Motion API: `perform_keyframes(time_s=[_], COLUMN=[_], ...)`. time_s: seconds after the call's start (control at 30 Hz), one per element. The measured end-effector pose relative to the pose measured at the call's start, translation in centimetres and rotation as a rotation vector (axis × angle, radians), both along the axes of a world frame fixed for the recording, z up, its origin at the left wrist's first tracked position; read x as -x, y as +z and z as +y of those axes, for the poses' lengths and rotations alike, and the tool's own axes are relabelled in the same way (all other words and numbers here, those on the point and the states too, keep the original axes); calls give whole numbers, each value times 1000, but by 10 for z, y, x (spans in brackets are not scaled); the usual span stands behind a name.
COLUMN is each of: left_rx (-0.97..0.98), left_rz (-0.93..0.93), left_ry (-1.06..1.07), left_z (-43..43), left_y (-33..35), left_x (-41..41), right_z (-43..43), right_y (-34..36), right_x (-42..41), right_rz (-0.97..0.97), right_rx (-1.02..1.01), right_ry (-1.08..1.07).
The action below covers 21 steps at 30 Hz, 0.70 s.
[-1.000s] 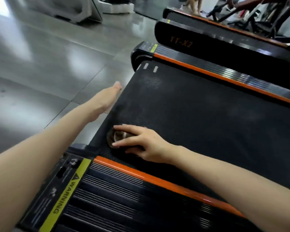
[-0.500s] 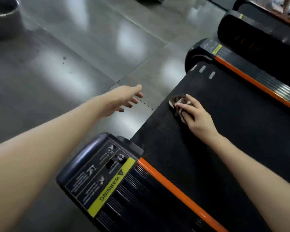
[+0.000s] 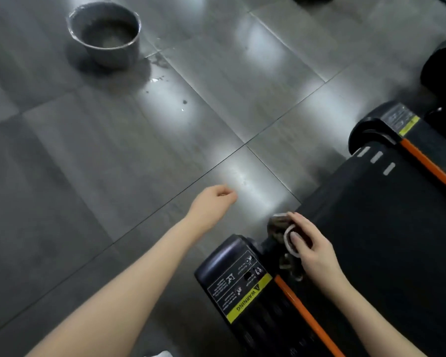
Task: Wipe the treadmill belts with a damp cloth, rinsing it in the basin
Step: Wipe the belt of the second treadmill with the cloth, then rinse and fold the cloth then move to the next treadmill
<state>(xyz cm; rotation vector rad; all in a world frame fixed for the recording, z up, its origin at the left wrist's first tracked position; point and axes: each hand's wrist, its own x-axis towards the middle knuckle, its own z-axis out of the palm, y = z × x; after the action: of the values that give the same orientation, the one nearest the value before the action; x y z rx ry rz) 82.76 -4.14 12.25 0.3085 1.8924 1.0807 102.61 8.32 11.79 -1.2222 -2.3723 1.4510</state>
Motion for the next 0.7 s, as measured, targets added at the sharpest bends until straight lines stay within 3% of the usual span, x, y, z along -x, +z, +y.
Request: perform_keyframes(time_s=[0.27,0.43,0.53,0.7], left_rx=[-59,-62,-17,192], left_rz=[-267,-400,-343,-83], left_ry=[224,212,170,159], left_z=[-45,-67,-76,-83], left_y=[76,97,113,133], left_x=[48,129,188,298], right_z=[-47,-66,-73,-73], right_y=[101,127,142,154], right_x=[123,208,272,379], right_rz=[142,160,87,-10], right_rx=[361,506,442,420], right_ry=[46,7,11,0])
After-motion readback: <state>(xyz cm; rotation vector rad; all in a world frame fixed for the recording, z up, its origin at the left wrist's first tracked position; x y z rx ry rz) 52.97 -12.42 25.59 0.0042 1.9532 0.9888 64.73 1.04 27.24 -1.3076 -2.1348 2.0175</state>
